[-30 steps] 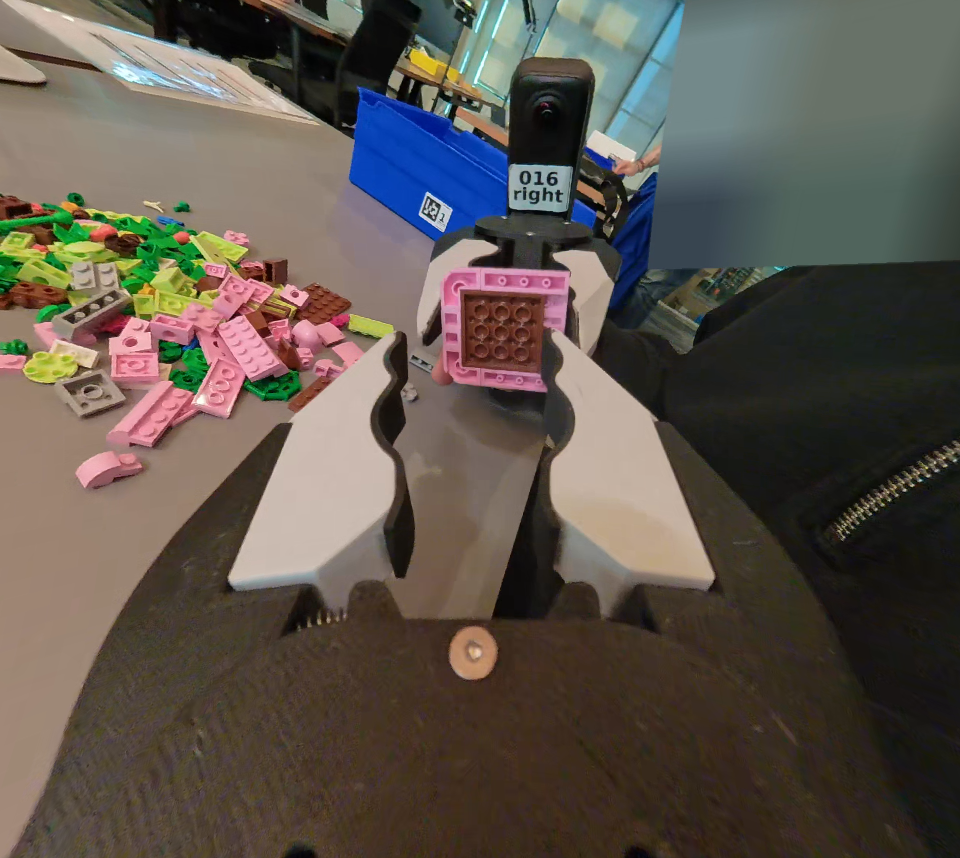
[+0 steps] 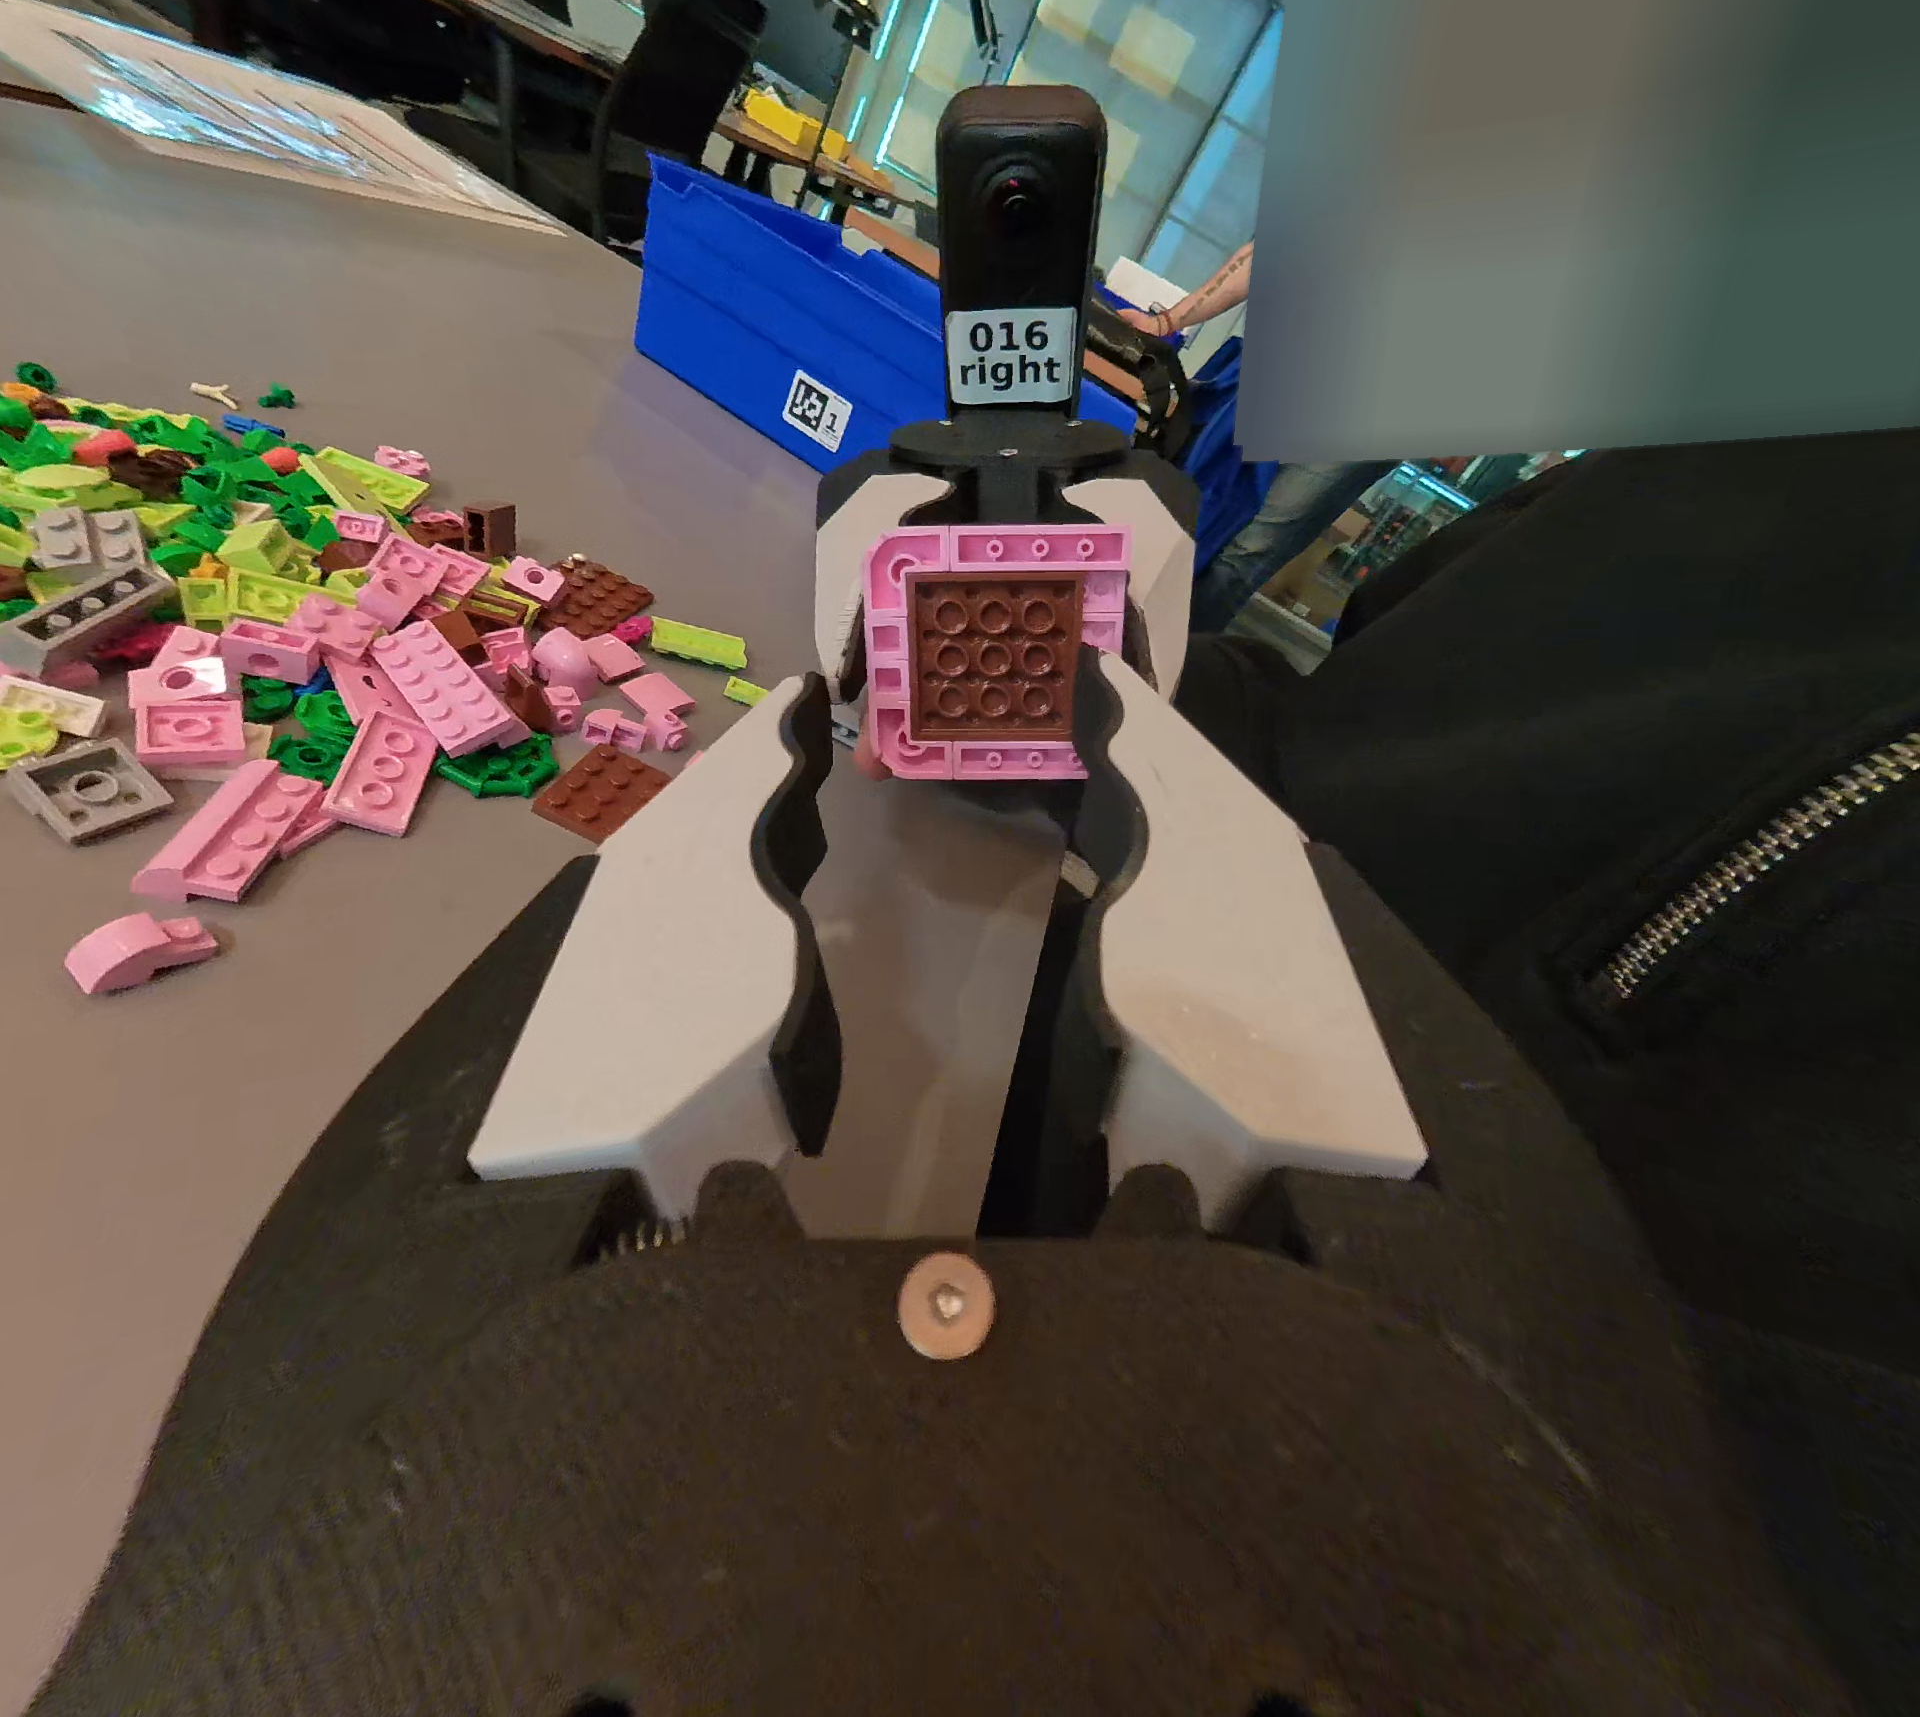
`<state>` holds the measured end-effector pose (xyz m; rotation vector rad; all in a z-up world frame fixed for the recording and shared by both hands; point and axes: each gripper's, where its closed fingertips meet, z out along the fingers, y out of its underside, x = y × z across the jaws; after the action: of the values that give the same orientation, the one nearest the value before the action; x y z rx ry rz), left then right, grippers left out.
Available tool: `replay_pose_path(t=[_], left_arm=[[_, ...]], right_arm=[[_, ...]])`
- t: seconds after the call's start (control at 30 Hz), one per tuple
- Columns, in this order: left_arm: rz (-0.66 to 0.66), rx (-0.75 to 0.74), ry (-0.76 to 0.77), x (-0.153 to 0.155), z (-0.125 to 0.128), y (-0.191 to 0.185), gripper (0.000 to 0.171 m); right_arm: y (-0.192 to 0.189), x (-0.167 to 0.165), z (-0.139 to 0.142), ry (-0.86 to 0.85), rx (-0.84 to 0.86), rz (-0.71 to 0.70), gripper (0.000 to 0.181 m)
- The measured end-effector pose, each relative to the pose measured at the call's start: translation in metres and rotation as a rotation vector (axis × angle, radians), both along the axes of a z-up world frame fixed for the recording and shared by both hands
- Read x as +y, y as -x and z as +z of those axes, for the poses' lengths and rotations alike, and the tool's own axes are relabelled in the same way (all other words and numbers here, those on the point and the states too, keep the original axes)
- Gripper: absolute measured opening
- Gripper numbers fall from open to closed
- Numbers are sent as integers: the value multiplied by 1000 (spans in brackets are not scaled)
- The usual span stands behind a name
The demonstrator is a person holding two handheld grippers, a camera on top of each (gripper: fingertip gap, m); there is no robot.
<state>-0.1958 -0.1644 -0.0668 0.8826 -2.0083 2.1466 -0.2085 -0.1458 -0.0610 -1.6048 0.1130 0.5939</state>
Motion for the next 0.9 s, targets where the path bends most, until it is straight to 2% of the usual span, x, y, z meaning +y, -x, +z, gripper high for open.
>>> replay_pose_path(t=[0.03,0.07,0.1,0.13,0.2,0.3,0.37,0.47,0.53,0.6,0.7,0.8,0.9], left_arm=[[-8,10,14,0,1,0,46],[-18,23,39,1,2,0,22],[48,23,89,11,7,-9,0],[39,69,133,12,8,-11,0],[59,52,78,12,1,-13,0],[88,-31,-10,10,1,-11,7],[56,-63,28,9,9,-5,9],[37,-100,72,10,17,-1,40],[47,-150,25,7,14,0,62],[23,-204,-58,-2,9,6,75],[60,-283,-170,-11,4,2,77],[27,-321,-215,-19,0,5,75],[-6,-356,-233,-22,0,11,53]], right_arm=[[0,0,1,-3,6,5,49],[3,-2,4,-25,18,30,49],[7,-6,12,-74,58,73,50],[2,-6,17,-98,119,61,49],[-3,-4,9,-62,75,21,49],[-12,-10,12,-72,87,-6,49],[-21,-15,16,-112,158,-24,49],[-22,-19,18,-127,311,30,49],[-16,-18,14,-79,457,111,50],[-8,-16,9,-26,590,190,49],[2,-12,7,2,701,267,50],[15,-8,3,42,744,345,50],[14,-6,4,20,808,359,49]])
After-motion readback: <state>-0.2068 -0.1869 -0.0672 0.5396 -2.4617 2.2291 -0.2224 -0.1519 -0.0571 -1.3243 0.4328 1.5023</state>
